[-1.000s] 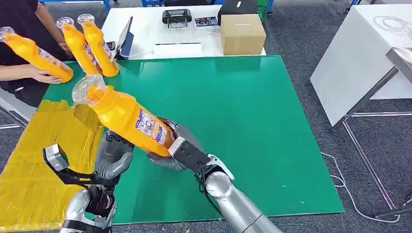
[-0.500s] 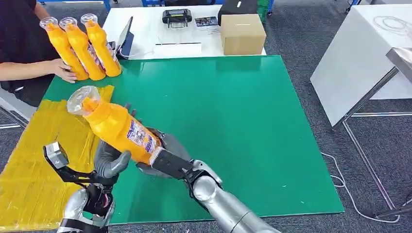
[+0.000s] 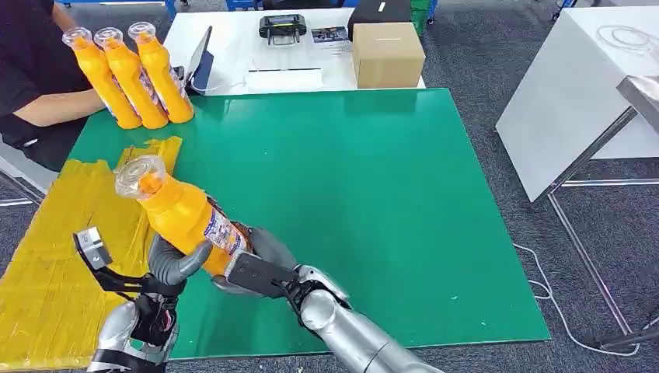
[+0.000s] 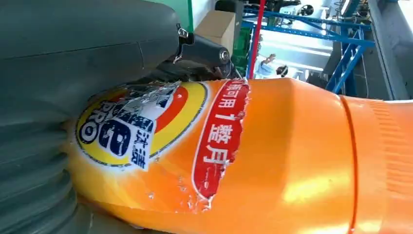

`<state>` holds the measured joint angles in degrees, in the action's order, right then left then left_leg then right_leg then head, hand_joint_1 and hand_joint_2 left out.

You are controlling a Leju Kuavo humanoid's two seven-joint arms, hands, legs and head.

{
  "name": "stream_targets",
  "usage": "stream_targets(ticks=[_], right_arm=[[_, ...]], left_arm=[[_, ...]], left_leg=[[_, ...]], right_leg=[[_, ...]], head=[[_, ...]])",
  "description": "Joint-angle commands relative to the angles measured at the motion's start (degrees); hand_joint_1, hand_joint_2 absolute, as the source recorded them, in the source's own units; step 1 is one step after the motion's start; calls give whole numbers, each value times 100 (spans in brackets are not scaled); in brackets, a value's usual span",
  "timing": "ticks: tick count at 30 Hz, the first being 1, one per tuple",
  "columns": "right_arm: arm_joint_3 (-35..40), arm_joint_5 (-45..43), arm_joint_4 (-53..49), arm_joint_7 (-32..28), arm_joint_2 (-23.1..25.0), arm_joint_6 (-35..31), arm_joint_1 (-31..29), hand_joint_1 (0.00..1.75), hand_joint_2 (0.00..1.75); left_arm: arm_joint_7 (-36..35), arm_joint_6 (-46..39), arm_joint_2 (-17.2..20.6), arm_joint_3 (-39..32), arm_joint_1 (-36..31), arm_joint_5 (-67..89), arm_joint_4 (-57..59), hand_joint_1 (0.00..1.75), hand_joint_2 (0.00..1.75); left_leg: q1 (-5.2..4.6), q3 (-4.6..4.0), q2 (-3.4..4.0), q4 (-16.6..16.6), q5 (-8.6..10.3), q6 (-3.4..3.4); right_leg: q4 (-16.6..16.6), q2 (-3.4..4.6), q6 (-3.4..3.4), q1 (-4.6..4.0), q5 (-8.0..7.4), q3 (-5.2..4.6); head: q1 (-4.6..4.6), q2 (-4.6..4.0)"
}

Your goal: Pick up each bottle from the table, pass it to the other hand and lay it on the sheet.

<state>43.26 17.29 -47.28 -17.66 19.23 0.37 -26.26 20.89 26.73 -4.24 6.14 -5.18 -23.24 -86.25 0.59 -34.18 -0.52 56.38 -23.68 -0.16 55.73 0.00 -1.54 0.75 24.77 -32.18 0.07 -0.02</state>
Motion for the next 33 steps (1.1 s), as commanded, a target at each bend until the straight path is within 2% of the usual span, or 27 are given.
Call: stream_targets(ticks=[1, 4, 5, 6, 7, 12, 14, 15, 16, 18, 23, 27, 28, 30, 33], right_arm=[[470, 58, 447, 62, -41, 32, -112, 175, 175], [414, 65, 424, 83, -86, -81, -96, 175, 175], [368, 85, 357, 75, -120, -190, -80, 138, 175], [278, 74, 227, 67, -177, -286, -47, 0, 175], [119, 59, -33, 69, -287, -359, 9, 0, 175], [-618, -55, -1290, 174, -844, -339, 230, 0, 175], [-674, -37, -1365, 211, -869, -275, 248, 0, 175], [-664, -37, -1364, 211, -851, -274, 262, 0, 175], [-712, 10, -1388, 187, -841, -312, 280, 0, 175], [-890, -41, -1669, 84, -962, -395, 327, 0, 175], [-1371, -273, -2652, -96, -1280, -161, 631, 0, 175], [-1372, -280, -2673, -96, -1262, -145, 658, 0, 175], [-1339, -279, -2654, -111, -1273, -132, 645, 0, 175], [-1304, -401, -2767, -260, -1363, -83, 655, 0, 175], [-1250, -538, -2993, -345, -1488, -29, 649, 0, 175]], left_arm=[[118, -103, -19, 190, -315, 293, 243, 175, 175], [253, -280, 9, 158, -332, 614, 184, 175, 175], [319, -424, 30, 115, -338, 811, 155, 175, 175], [432, -625, 67, 53, -341, 1111, 111, 175, 175], [607, -978, 118, -74, -328, 1650, 34, 175, 175], [794, -1529, 398, -719, -349, 2800, 27, 175, 175], [814, -1454, 391, -798, -355, 2819, 40, 175, 175], [814, -1453, 376, -790, -354, 2819, 42, 175, 175], [830, -1616, 387, -793, -351, 3080, 22, 175, 175], [852, -2146, 540, -932, -381, 3759, 76, 175, 175], [734, -3743, 1039, -1712, -625, 5962, 898, 175, 175], [851, -3728, 1031, -1793, -621, 5943, 960, 175, 175], [674, -4070, 1079, -1747, -598, 6448, 975, 175, 175], [395, -4992, 1374, -1774, -468, 7664, 1227, 175, 175], [323, -5184, 1774, -1925, -410, 8312, 2026, 175, 175]], left_leg=[[8, 30, -11, -2, -12, 2], [1, 11, -9, -4, -3, 2], [5, 24, -12, -2, -9, 3], [4, 16, -11, -2, -5, 2], [8, 26, -14, 0, -11, 3], [1, 6, -9, -2, -1, 2], [10, 29, -7, 6, -16, 4], [2, 11, -8, -1, -3, 2], [7, 23, -12, 4, -11, 3], [3, 7, -3, -1, -2, 1], [6, 25, -15, 0, -9, 2], [5, 25, -3, -4, -7, 0], [3, 18, -5, -5, -3, 0], [6, 25, -6, -3, -7, 1], [2, 29, 13, -7, -10, 2]], right_leg=[[-11, -16, 7, -10, 13, 40], [-6, -12, 3, -2, 5, 16], [-9, -16, 5, -7, 11, 33], [-7, -15, 4, -5, 8, 23], [-10, -18, 6, -10, 12, 37], [-5, -12, 2, -3, 3, 11], [-6, -13, 8, -13, 14, 41], [-4, -12, 4, -4, 5, 17], [-5, -17, 6, -9, 12, 34], [-4, -5, 3, -4, 2, 10], [-6, -16, 7, -8, 12, 33], [-7, -1, 7, -7, 7, 27], [-6, -2, 5, -3, 5, 19], [-8, -5, 5, -6, 9, 27], [-7, 15, 4, -4, 6, 28]], head=[[0, 0], [0, 0], [0, 0], [0, 0], [0, 0], [0, 0], [2, 0], [-2, 0], [2, 0], [-2, 0], [2, 0], [0, 0], [2, 0], [0, 0], [2, 0]])
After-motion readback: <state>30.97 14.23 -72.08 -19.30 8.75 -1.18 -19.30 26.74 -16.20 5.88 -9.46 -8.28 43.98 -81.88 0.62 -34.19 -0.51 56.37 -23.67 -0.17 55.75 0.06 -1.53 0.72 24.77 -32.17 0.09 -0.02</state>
